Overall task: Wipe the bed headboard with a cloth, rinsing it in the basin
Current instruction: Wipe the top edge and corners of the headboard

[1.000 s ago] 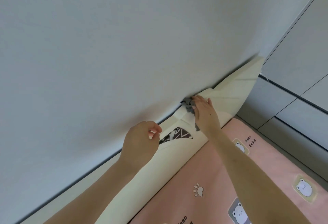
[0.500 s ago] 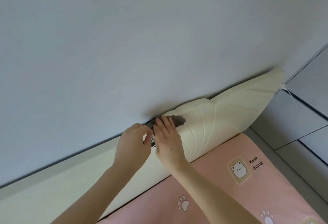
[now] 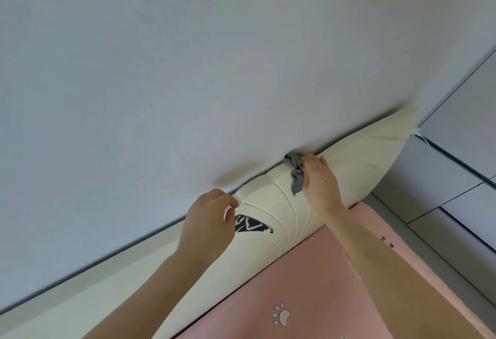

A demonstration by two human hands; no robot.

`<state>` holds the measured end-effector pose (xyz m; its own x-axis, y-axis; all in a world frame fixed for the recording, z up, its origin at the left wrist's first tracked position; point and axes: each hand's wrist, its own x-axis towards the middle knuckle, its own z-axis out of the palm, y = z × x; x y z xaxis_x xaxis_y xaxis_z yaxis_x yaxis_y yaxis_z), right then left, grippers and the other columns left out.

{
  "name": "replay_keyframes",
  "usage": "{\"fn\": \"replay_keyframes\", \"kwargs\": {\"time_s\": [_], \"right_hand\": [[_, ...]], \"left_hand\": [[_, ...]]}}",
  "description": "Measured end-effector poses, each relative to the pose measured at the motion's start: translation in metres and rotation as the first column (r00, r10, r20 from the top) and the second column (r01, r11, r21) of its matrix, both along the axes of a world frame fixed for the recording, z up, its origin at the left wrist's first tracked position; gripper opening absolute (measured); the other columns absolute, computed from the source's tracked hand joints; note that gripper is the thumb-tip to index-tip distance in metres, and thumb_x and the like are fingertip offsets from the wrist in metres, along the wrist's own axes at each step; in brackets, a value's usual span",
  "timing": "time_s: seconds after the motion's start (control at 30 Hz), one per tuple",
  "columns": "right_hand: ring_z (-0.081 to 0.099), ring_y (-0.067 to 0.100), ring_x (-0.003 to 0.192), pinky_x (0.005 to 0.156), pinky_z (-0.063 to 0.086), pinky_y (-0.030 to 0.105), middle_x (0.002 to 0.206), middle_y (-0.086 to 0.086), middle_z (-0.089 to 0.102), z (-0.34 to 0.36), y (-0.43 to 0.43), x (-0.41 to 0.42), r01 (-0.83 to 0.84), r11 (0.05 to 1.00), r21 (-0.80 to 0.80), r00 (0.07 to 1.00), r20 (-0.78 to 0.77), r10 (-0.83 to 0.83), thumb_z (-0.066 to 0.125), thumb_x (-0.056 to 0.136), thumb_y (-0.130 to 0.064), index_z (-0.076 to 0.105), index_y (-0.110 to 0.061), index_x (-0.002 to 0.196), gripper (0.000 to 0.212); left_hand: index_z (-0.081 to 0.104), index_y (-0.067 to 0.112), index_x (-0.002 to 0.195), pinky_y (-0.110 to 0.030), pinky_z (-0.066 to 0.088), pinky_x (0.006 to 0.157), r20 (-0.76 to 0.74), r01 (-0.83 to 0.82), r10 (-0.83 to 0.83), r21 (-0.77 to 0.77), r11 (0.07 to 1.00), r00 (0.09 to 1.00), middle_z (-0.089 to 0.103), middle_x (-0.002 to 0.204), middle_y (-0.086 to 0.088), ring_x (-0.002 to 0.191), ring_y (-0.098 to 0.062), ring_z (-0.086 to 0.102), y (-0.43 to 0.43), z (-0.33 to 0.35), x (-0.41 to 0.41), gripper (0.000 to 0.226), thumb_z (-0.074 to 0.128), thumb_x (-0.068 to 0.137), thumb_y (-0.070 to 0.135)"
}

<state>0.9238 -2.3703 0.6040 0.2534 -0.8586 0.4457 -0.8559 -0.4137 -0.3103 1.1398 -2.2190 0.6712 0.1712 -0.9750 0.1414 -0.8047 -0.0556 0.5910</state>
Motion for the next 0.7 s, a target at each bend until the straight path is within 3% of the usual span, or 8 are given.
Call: {"fn": "replay_keyframes", "kwargs": {"time_s": [0.13,0.2,0.27,0.33,0.4,0.5,0.63,0.7], "right_hand": [[0.061,0.037,0.089,0.116,0.018,0.045,0.091,0.017,0.065,0.006,-0.018,-0.027,0.256,0.933,0.253,0.966,-0.099,-0.238,0.040,0.084,0.007,0.056,0.001,0.107,0.028],[0.060,0.037,0.092,0.112,0.021,0.041,0.098,0.020,0.065,0.021,-0.021,-0.032,0.293,0.896,0.333,0.956,-0.114,-0.270,0.036,0.093,-0.002,0.054,0.001,0.113,0.027],[0.059,0.035,0.084,0.092,0.039,0.039,0.090,0.020,0.064,0.038,-0.015,-0.027,0.347,0.876,0.336,0.918,0.071,-0.391,0.035,0.097,-0.008,0.057,-0.001,0.105,0.025],[0.056,0.029,0.080,0.070,0.043,0.033,0.082,0.011,0.061,0.060,0.005,-0.015,0.341,0.836,0.430,0.724,0.447,-0.525,0.038,0.097,-0.011,0.058,-0.006,0.093,0.021],[0.059,0.023,0.089,0.072,0.047,0.029,0.089,0.004,0.063,0.077,0.032,-0.012,0.063,0.828,0.558,0.404,0.744,-0.532,0.041,0.099,-0.013,0.060,-0.009,0.099,0.020],[0.060,0.023,0.109,0.092,0.049,0.040,0.118,0.009,0.064,0.091,0.069,-0.018,-0.417,0.750,0.514,0.016,0.829,-0.560,0.035,0.101,-0.015,0.058,-0.007,0.119,0.030],[0.067,0.022,0.102,0.077,0.058,0.037,0.113,0.010,0.068,0.096,0.089,-0.020,-0.632,0.648,0.425,-0.084,0.794,-0.603,0.032,0.099,-0.017,0.073,-0.011,0.100,0.042],[0.067,0.022,0.101,0.076,0.058,0.036,0.114,0.010,0.068,0.097,0.089,-0.020,-0.674,0.614,0.411,-0.079,0.786,-0.613,0.033,0.099,-0.017,0.068,-0.010,0.108,0.037]], "left_hand": [[0.069,0.015,0.095,-0.016,0.034,0.078,0.008,0.099,-0.099,-0.034,0.994,0.995,0.065,0.098,0.004,0.094,-0.016,0.059,-0.004,0.003,0.005,0.020,0.054,0.086,0.006],[0.070,0.013,0.092,-0.019,0.037,0.077,0.005,0.145,-0.145,-0.055,0.988,0.989,0.066,0.094,0.002,0.090,-0.020,0.061,-0.006,0.003,0.007,0.020,0.056,0.083,0.003],[0.070,0.012,0.093,-0.020,0.038,0.077,0.006,0.187,-0.186,-0.054,0.981,0.982,0.065,0.093,0.000,0.090,-0.021,0.060,-0.007,0.004,0.006,0.019,0.056,0.083,0.003],[0.070,0.013,0.094,-0.021,0.040,0.079,0.001,0.213,-0.214,-0.061,0.975,0.977,0.065,0.094,0.000,0.091,-0.020,0.060,-0.010,0.005,0.005,0.019,0.055,0.084,0.004],[0.070,0.014,0.094,-0.021,0.041,0.080,-0.019,0.213,-0.215,-0.068,0.975,0.976,0.065,0.094,0.001,0.091,-0.019,0.061,-0.013,0.005,0.003,0.019,0.056,0.084,0.005],[0.069,0.016,0.095,-0.018,0.037,0.079,-0.052,0.201,-0.204,-0.060,0.978,0.978,0.065,0.094,0.004,0.091,-0.017,0.060,-0.014,0.007,-0.004,0.018,0.056,0.085,0.008],[0.068,0.020,0.098,-0.019,0.038,0.078,-0.128,0.152,-0.164,-0.094,0.984,0.978,0.057,0.087,0.013,0.084,-0.011,0.053,-0.013,0.018,-0.020,0.014,0.059,0.087,0.020],[0.066,0.024,0.104,-0.018,0.037,0.082,-0.170,0.133,-0.149,-0.103,0.986,0.974,0.056,0.094,0.017,0.090,-0.007,0.051,-0.013,0.027,-0.031,0.021,0.061,0.086,0.033]]}}
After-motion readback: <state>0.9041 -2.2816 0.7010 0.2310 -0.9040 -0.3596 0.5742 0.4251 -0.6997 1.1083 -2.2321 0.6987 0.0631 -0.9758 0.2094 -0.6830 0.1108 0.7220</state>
